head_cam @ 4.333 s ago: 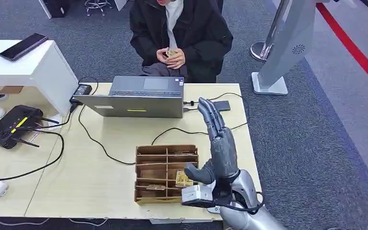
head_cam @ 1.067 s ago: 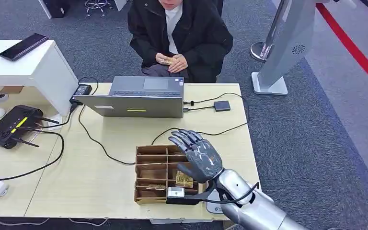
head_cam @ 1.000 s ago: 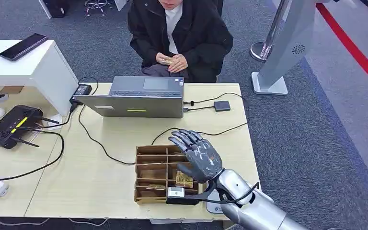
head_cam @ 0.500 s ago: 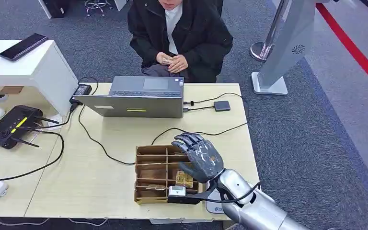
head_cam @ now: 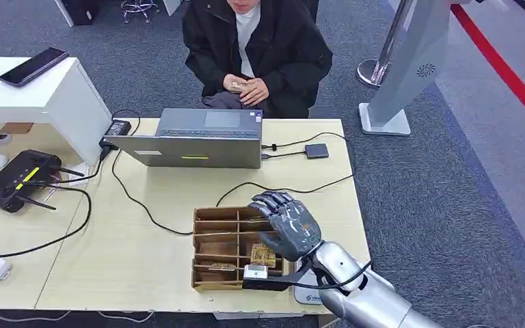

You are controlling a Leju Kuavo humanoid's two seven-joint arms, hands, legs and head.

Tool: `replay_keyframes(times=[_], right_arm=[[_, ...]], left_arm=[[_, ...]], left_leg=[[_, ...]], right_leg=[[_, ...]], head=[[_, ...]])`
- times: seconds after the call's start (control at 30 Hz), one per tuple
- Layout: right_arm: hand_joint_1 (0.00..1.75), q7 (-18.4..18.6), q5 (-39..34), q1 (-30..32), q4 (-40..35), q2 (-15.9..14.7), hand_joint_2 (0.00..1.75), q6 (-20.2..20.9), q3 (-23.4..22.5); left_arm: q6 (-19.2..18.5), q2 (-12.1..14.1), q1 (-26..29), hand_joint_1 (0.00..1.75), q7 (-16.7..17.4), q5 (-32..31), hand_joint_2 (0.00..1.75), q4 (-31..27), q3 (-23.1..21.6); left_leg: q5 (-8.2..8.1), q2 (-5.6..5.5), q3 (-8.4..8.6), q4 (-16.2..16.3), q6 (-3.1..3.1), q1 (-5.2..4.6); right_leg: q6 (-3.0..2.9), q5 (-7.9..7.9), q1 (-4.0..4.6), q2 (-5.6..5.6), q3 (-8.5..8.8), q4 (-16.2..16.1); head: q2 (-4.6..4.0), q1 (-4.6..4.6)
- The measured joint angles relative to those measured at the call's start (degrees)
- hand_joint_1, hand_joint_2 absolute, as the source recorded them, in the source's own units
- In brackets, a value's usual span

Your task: Pass the card to the sensor for recognition and then transmit it.

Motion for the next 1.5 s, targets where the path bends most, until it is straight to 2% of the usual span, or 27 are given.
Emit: replay_keyframes(times=[0.03,0.1,0.17,0.53,0.6,0.8,0.9,1.03,1.13,1.2,1.23,1.27,1.33,1.5], right_arm=[[0.65,0.1,0.0,0.0,0.0,0.0,1.75,0.0,0.0],[0.8,0.1,0.0,0.0,0.0,0.0,1.75,0.1,0.0],[0.84,0.1,0.0,0.0,0.0,0.0,1.75,0.0,0.0],[0.8,0.0,0.0,0.0,0.1,-0.3,1.75,-0.2,-0.1],[0.87,0.0,-0.1,0.0,0.1,-0.3,1.75,-0.2,-0.1],[0.94,0.0,-0.1,0.0,0.1,-0.3,1.75,0.0,-0.1],[1.12,0.0,-0.1,0.0,0.1,-0.3,1.75,0.0,-0.1],[1.17,-0.1,-0.1,0.0,0.1,-0.3,1.75,0.0,-0.1],[1.33,-0.1,-0.1,0.0,0.1,-0.3,1.75,0.0,-0.1],[1.34,0.0,-0.1,0.0,0.1,-0.3,1.75,0.0,-0.1],[1.43,-0.1,-0.1,0.0,0.1,-0.3,1.75,-0.1,-0.2],[1.43,-0.1,-0.1,0.0,0.1,-0.3,1.75,-0.1,-0.2],[1.61,-0.1,-0.1,0.0,0.1,-0.3,1.75,0.0,-0.3],[1.66,0.0,-0.1,0.0,0.1,-0.3,1.75,-0.2,-0.7]], left_arm=[[0.0,0.0,0.0,0.0,0.0,-0.1,0.0,0.0,0.0],[0.0,0.0,0.0,0.0,0.0,-0.1,0.0,0.0,0.2],[0.0,0.0,0.0,0.0,0.0,-0.1,0.0,0.0,0.3],[0.0,0.0,0.1,0.0,0.0,-0.3,0.0,0.0,0.3],[0.0,0.0,0.1,0.0,0.0,-0.3,0.0,0.0,0.3],[0.0,0.0,0.1,0.0,0.0,-0.4,0.0,0.0,0.3],[0.0,0.0,0.1,0.0,0.0,-0.4,0.0,0.0,0.4],[0.0,0.0,0.1,0.0,0.0,-0.6,0.0,0.0,0.4],[0.1,0.0,0.1,0.0,0.0,-0.7,0.0,0.0,0.4],[0.0,0.0,0.1,0.0,0.0,-0.7,0.0,0.0,0.4],[-0.1,0.0,0.1,0.0,0.0,-0.7,0.0,0.0,0.4],[-0.1,0.0,0.1,0.0,0.0,-0.8,0.0,0.0,0.4],[0.1,0.0,0.1,0.0,0.0,-0.8,0.0,0.0,0.5],[0.2,0.0,0.1,0.0,0.0,-0.9,0.0,0.0,0.7]], left_leg=[[0.0,0.0,0.0,0.0,0.0,0.0],[0.0,0.0,0.0,0.0,0.0,0.0],[0.0,0.0,0.0,0.0,0.0,0.0],[0.0,0.0,0.01,0.0,0.0,0.0],[0.0,0.0,0.0,0.0,0.0,0.0],[0.0,0.0,0.0,0.0,0.0,0.0],[0.0,0.0,0.0,0.0,0.0,0.0],[0.0,0.0,0.0,0.0,0.0,0.0],[0.0,0.0,0.0,0.0,0.0,0.0],[0.0,0.0,0.01,0.0,0.0,0.0],[0.0,0.0,0.0,0.0,0.0,0.0],[0.0,0.0,0.0,0.0,0.0,0.0],[0.0,0.0,0.0,0.0,0.0,0.0],[0.0,0.0,0.0,0.0,0.0,0.0]], right_leg=[[0.0,0.0,0.0,0.0,0.0,0.0],[0.0,0.0,0.0,0.0,0.0,0.0],[0.0,0.0,0.0,0.0,0.0,0.0],[0.0,0.0,0.0,0.0,0.0,0.0],[0.0,0.0,0.0,0.0,0.0,0.0],[0.0,0.0,0.0,0.0,0.0,0.0],[0.0,0.0,0.0,0.0,0.0,0.0],[0.0,0.0,0.0,0.0,0.0,0.0],[0.0,0.0,0.0,0.0,0.0,0.0],[0.0,0.0,0.0,0.0,0.0,0.0],[0.0,0.0,0.0,0.0,0.0,0.0],[0.0,0.0,0.0,0.0,0.0,0.0],[0.0,0.0,0.0,0.0,0.0,0.0],[0.0,0.0,0.0,0.0,0.0,0.0]], head=[[0.0,0.0],[0.0,0.0],[0.0,0.0],[0.0,0.0],[0.0,0.0],[0.0,0.0],[0.0,0.0],[0.0,0.0],[0.0,0.0],[0.0,0.0],[0.0,0.0],[0.0,0.0],[0.0,0.0],[0.0,0.0]])
